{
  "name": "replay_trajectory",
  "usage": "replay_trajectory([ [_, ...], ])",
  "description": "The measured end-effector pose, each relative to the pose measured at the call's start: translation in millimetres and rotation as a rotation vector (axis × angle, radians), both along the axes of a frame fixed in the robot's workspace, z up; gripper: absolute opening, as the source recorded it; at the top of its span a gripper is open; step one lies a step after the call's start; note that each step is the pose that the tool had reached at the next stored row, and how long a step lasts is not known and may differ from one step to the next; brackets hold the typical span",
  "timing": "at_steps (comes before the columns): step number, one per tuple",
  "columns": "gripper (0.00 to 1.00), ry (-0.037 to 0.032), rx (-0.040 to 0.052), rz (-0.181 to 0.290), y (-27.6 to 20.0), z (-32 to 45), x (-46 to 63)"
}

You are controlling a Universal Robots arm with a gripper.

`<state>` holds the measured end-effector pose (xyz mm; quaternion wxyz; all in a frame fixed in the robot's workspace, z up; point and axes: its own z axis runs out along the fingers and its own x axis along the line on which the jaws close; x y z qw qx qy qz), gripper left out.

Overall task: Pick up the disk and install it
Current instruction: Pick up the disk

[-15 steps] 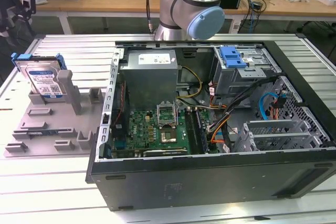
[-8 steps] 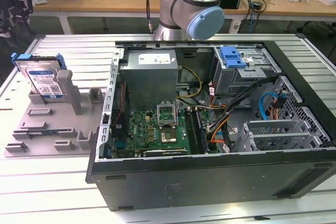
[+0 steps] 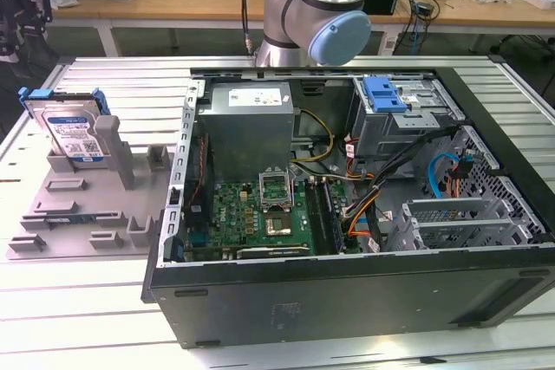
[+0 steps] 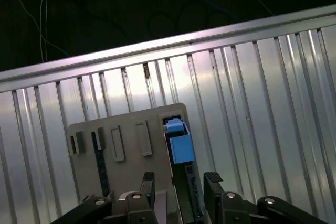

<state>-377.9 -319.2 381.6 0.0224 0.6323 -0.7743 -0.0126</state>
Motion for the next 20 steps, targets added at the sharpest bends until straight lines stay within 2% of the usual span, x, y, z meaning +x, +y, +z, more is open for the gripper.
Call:
replay_trajectory([
  [3, 0.50, 0.0000, -0.0010, 0.009, 1.4, 0.0, 0.0],
  [6, 0.50, 0.0000, -0.0020, 0.074, 5.0, 0.0, 0.0],
  [8, 0.50, -0.0010, -0.0032, 0.084, 6.7, -0.6, -0.3],
  [11, 0.50, -0.0113, -0.0052, 0.089, 8.8, -2.5, -1.5],
  [12, 0.50, -0.0179, -0.0065, 0.092, 9.6, -3.7, -2.2],
  [14, 0.50, -0.0253, -0.0083, 0.095, 10.3, -5.1, -3.1],
  [20, 0.50, -0.0268, -0.0094, 0.101, 10.4, -5.2, -3.5],
])
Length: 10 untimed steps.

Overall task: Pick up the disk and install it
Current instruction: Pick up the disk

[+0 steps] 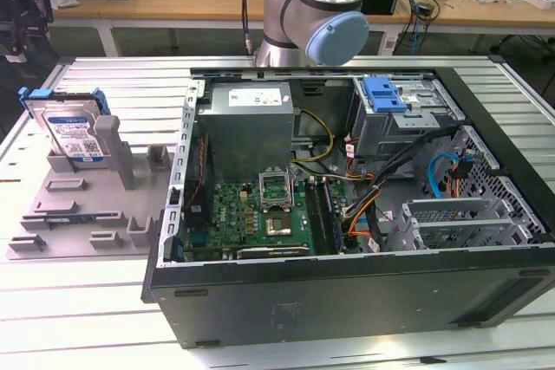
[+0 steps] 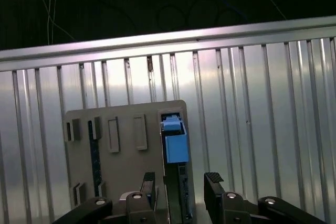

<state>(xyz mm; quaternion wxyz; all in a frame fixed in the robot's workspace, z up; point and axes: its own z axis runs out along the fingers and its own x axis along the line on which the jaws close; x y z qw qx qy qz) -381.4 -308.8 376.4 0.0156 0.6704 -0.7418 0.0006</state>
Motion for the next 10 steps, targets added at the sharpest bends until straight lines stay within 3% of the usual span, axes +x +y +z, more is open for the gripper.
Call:
replay_trajectory([
  [10, 0.50, -0.0002, 0.0001, 0.006, -0.1, -4.4, -7.3],
])
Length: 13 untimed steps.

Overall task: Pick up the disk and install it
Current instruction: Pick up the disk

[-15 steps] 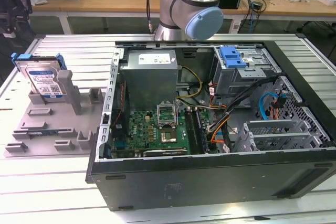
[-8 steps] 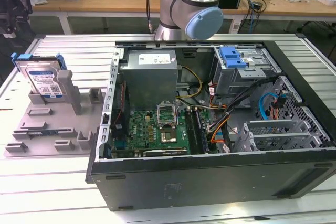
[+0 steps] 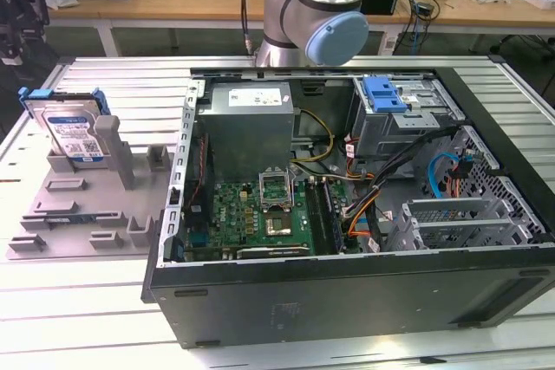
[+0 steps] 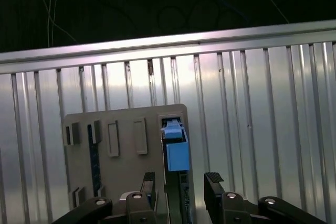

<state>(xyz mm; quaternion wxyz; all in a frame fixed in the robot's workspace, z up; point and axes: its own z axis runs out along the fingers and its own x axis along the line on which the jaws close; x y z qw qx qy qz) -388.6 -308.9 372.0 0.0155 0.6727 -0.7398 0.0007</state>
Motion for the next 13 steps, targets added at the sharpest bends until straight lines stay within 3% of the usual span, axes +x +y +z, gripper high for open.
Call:
replay_trajectory([
  [13, 0.50, 0.0002, -0.0001, 0.034, 0.1, -11.2, -1.7],
])
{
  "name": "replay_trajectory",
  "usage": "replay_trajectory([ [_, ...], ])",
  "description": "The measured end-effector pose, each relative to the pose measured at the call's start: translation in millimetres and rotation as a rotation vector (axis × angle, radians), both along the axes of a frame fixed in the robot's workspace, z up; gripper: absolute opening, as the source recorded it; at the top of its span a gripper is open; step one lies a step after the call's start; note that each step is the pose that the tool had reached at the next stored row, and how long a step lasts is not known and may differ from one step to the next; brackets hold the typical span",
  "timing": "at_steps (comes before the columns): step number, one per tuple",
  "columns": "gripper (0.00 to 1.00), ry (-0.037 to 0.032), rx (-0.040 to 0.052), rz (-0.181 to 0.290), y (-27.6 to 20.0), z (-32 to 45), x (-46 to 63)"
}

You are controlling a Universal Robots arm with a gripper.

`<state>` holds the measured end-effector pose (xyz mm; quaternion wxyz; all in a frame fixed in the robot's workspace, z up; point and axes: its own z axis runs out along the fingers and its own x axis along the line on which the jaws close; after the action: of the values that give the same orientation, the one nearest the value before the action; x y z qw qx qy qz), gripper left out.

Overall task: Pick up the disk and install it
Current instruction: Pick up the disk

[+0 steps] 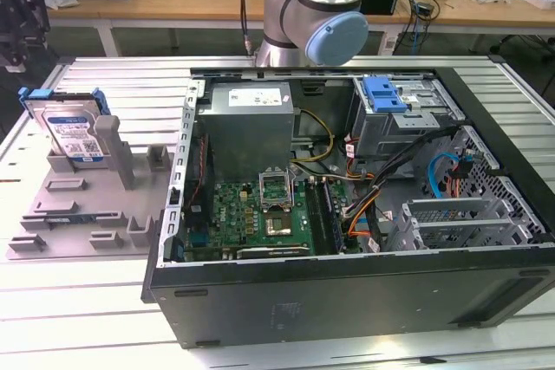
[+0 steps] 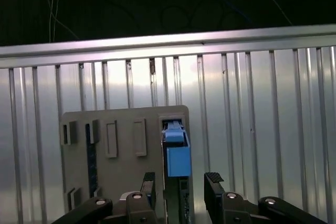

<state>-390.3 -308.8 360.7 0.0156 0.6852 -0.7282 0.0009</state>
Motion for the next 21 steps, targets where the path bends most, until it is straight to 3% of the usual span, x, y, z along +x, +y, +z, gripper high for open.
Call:
replay_trajectory([
  [21, 0.50, 0.0001, 0.0000, 0.046, 0.0, -16.4, -5.6],
])
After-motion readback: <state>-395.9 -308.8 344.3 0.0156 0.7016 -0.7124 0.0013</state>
